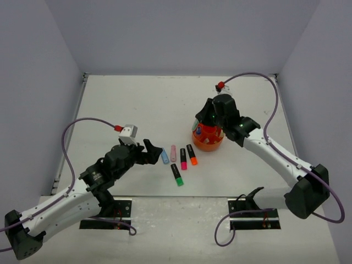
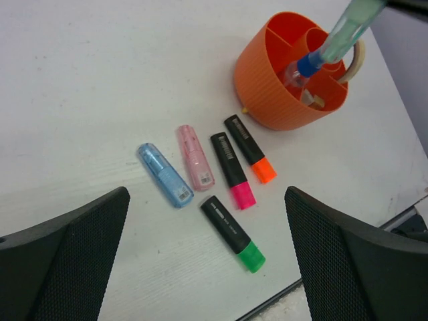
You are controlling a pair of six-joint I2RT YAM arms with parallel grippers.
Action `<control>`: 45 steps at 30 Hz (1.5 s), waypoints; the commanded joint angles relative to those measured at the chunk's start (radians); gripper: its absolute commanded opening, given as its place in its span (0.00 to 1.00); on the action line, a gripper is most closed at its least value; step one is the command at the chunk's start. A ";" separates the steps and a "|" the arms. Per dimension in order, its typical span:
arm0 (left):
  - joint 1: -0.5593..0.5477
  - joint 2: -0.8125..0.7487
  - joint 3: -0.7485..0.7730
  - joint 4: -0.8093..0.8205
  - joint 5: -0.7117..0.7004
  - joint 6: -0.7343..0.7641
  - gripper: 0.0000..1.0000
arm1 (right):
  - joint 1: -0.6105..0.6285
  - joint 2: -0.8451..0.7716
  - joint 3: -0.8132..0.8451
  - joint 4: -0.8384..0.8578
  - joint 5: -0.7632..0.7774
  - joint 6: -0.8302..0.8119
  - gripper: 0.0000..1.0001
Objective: Sort the stationery into containers
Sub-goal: Place the stationery in the storage box.
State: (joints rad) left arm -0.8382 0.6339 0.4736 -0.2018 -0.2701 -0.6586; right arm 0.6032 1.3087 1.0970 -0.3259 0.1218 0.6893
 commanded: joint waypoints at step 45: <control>-0.002 0.077 0.010 -0.212 -0.123 -0.156 1.00 | -0.097 0.219 0.162 -0.076 0.282 -0.111 0.52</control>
State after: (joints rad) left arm -0.8383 0.6373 0.4603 -0.3891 -0.3516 -0.7511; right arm 0.5083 1.6060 1.2175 -0.3872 0.3929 0.5826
